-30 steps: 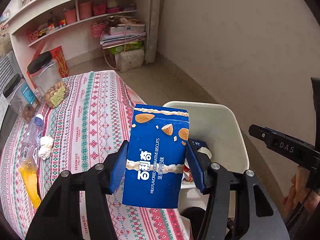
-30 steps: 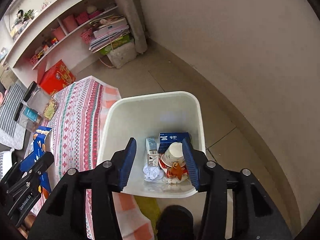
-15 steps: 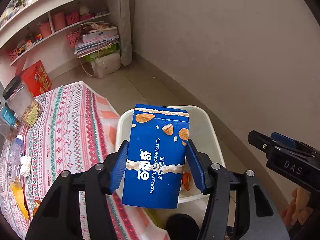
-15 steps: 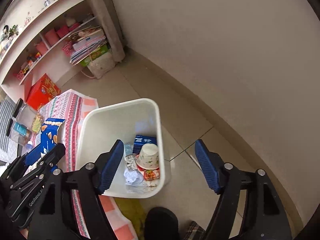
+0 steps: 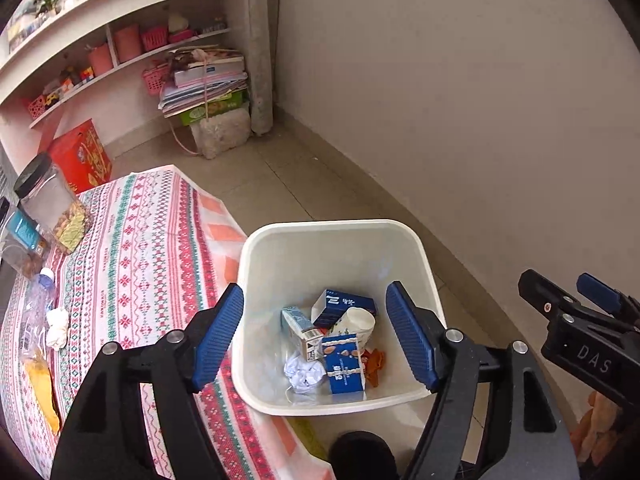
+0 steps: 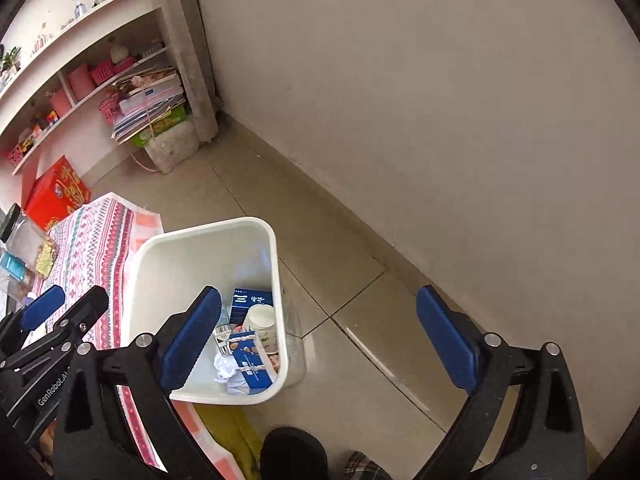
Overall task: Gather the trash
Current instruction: 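Move both tools back over the table toward remaining trash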
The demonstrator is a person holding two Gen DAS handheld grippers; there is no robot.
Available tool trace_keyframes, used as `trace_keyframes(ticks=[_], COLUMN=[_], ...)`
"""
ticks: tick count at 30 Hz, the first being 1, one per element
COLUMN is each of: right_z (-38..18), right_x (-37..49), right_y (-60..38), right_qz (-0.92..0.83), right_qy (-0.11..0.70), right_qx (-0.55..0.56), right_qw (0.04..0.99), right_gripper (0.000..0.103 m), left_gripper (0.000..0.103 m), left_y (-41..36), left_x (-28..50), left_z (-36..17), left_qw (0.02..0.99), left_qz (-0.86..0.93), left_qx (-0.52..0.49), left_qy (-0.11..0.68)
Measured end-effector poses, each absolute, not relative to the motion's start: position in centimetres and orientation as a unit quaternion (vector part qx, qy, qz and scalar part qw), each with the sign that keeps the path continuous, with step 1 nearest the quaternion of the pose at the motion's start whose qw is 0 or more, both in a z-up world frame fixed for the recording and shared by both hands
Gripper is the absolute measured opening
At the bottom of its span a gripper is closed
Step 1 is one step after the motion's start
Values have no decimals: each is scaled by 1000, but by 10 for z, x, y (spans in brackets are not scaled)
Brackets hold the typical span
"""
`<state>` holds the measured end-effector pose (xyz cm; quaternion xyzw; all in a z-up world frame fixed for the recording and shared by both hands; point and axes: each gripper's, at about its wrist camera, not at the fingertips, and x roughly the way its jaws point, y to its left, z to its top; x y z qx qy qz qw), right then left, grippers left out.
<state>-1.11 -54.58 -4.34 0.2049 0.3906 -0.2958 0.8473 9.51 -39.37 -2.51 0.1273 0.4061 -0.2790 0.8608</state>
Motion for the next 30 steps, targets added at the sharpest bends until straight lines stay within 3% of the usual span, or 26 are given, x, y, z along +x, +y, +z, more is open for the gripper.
trace_keyframes(ticks=[30], right_z=[-30], right_x=[80], right_y=[-390], right_qz=[-176], right_qy=[434], right_qx=[112], right_qw=[877], right_gripper=[96], left_gripper=[77], left_y=[-205], left_x=[135], left_z=[-28], left_qw=[892], left_qz=[-136], left_qx=[57], left_qy=[428])
